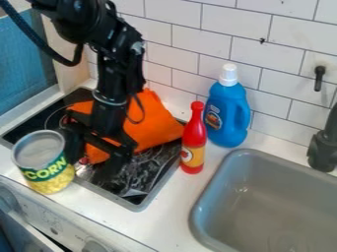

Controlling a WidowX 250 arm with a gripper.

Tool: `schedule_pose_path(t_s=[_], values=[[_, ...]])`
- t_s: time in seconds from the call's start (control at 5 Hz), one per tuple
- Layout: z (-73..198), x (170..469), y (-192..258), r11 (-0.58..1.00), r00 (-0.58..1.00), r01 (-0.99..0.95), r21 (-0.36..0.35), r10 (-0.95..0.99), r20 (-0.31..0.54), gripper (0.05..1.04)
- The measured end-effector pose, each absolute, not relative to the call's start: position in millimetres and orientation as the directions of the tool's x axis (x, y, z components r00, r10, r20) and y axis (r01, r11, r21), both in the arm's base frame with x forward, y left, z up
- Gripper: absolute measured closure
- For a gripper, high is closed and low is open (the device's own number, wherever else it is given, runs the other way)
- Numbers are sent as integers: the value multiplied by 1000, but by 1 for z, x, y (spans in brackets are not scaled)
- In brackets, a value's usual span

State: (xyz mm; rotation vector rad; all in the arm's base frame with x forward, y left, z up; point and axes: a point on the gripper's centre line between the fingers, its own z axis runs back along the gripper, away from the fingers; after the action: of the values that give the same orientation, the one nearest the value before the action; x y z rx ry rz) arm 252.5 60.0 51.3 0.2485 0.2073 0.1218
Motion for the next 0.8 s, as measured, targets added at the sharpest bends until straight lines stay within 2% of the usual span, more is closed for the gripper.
schedule_pose_path(t_s=[0.4, 0.6, 0.8], values=[[48, 249, 83, 952, 951, -97, 292, 175, -255, 83], [54, 248, 83, 956, 956, -83, 282, 157, -249, 83], [73, 244, 76, 966, 973, -82, 245, 131, -192, 83]])
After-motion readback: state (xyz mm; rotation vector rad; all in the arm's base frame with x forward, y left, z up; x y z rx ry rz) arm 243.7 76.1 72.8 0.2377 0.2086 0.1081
